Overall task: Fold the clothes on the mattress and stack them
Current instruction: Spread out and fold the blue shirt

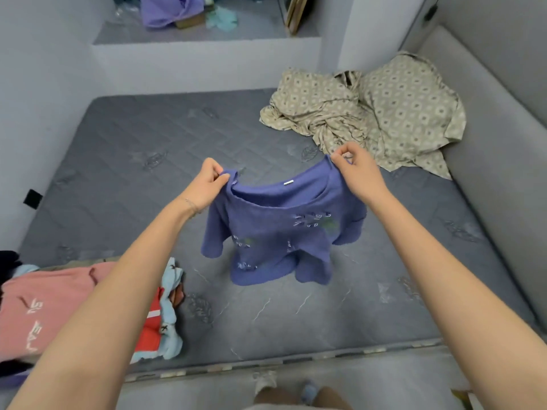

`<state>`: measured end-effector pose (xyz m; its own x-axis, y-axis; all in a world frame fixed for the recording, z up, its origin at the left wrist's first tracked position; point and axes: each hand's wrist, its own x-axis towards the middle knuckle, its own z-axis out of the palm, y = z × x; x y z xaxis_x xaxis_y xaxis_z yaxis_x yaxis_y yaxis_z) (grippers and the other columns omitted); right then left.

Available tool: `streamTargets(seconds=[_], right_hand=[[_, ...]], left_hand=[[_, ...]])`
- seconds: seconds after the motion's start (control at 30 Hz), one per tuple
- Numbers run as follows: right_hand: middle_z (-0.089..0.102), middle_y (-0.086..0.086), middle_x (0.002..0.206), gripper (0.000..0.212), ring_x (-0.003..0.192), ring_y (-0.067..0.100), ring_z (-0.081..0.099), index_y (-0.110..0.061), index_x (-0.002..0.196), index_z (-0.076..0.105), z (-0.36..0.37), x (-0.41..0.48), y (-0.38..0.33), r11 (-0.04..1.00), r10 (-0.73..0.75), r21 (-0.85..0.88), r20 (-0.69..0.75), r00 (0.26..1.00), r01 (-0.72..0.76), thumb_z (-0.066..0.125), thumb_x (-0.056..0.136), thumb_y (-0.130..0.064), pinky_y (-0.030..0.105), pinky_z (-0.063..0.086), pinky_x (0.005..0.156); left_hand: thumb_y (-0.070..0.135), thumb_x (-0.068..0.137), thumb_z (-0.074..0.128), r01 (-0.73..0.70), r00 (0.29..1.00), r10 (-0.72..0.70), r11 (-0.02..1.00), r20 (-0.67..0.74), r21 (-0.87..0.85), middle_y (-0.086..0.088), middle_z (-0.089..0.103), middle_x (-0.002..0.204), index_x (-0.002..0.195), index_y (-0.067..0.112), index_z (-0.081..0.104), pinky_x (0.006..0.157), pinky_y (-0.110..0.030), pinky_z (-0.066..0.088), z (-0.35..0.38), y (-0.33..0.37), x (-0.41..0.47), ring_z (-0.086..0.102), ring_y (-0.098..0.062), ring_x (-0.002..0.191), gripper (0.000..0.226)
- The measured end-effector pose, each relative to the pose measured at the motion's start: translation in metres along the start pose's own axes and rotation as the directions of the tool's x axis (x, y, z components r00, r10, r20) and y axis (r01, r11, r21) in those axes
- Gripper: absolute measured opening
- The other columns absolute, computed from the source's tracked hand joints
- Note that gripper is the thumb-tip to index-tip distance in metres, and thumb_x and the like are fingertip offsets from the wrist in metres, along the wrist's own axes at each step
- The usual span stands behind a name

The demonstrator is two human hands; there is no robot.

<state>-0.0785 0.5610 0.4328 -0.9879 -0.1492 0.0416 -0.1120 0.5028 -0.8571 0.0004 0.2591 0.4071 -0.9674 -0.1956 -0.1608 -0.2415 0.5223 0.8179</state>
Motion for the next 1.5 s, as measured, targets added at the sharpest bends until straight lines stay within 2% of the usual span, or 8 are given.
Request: streamTargets(seconds=[0.13,0.33,0.53,0.73,0.87,1.1,1.37,1.5], right_hand=[[0.061,-0.006,0.097,0.014,0.097,0.009,0.055,-0.017,0.088,0.057,-0.027,-0.016,-0.004,1.000,0.024,-0.015,0.104,0.994,-0.023,0.060,0.095,-0.028,0.022,0.037,0.086],[0.049,-0.010,0.073,0.035,0.062,-0.001,0.046,-0.025,0.088,0.056,-0.072,-0.047,-0.001,0.983,0.016,-0.178,0.325,0.946,0.044,0.085,0.073,-0.038,0.014,0.033,0.054],[0.060,-0.006,0.102,0.051,0.092,0.013,0.057,-0.022,0.109,0.056,-0.098,-0.085,0.018,0.923,0.102,-0.363,0.552,0.828,0.128,0.088,0.070,-0.028,0.030,0.045,0.081],[0.051,0.004,0.070,0.023,0.068,0.015,0.042,-0.004,0.081,0.061,-0.121,-0.112,0.023,0.926,-0.021,-0.312,0.519,0.854,0.213,0.074,0.085,-0.022,0.032,0.029,0.062],[0.042,-0.015,0.056,0.035,0.056,0.002,0.035,-0.026,0.058,0.061,-0.135,-0.128,0.012,0.980,-0.094,-0.116,0.437,0.895,0.160,0.067,0.092,-0.025,0.020,0.025,0.053],[0.060,-0.001,0.086,0.019,0.084,0.012,0.051,-0.023,0.086,0.068,-0.135,-0.137,0.000,0.985,-0.104,0.159,0.286,0.953,0.059,0.055,0.100,-0.017,0.030,0.038,0.073],[0.074,-0.004,0.084,0.024,0.073,0.008,0.069,-0.024,0.081,0.077,-0.132,-0.130,0.001,0.889,0.017,0.380,0.533,0.846,-0.257,0.059,0.097,-0.022,0.020,0.055,0.065],[0.064,0.001,0.081,0.020,0.075,0.013,0.056,-0.006,0.089,0.070,-0.105,-0.113,0.016,0.995,0.065,0.044,0.384,0.921,-0.089,0.064,0.094,-0.025,0.027,0.043,0.069]], left_hand=[[0.007,0.097,0.054,-0.024,1.000,0.024,0.999,0.008,-0.029,-0.004,0.046,0.076,0.081,0.024,0.041,0.073,-0.030,0.036,-0.004,0.013,-0.028,0.041,-0.016,0.073,0.026],[-0.008,0.086,0.065,0.008,0.995,-0.011,0.999,0.098,0.034,-0.002,0.055,0.078,0.103,0.009,0.061,0.069,-0.012,0.043,0.005,0.016,-0.072,0.051,-0.013,0.069,0.024],[0.002,0.085,0.067,0.028,0.999,-0.039,0.961,0.034,0.276,-0.012,0.061,0.080,0.087,-0.002,0.070,0.071,-0.028,0.038,0.022,0.016,-0.110,0.050,-0.019,0.076,0.005],[0.003,0.093,0.058,-0.012,0.999,0.013,1.000,0.033,-0.023,-0.007,0.062,0.093,0.075,0.016,0.048,0.083,-0.029,0.040,0.022,0.039,-0.145,0.052,-0.017,0.091,0.024],[0.010,0.096,0.051,0.015,0.997,-0.017,0.999,0.075,0.029,-0.005,0.045,0.078,0.079,0.019,0.040,0.076,-0.033,0.034,0.018,0.052,-0.163,0.039,-0.017,0.079,0.023],[0.015,0.098,0.048,-0.059,0.997,0.054,0.991,0.051,0.120,0.005,0.043,0.073,0.080,0.020,0.041,0.063,-0.028,0.029,0.016,0.067,-0.182,0.035,-0.012,0.068,0.020],[0.016,0.100,0.048,0.065,0.965,-0.010,0.977,0.261,-0.203,0.008,0.060,0.077,0.083,0.020,0.047,0.070,-0.023,0.043,0.023,0.057,-0.183,0.053,-0.008,0.073,0.018],[0.015,0.099,0.049,-0.014,1.000,0.015,0.977,-0.004,0.214,-0.004,0.049,0.082,0.093,0.015,0.046,0.069,-0.031,0.035,0.029,0.033,-0.153,0.044,-0.018,0.078,0.007]])
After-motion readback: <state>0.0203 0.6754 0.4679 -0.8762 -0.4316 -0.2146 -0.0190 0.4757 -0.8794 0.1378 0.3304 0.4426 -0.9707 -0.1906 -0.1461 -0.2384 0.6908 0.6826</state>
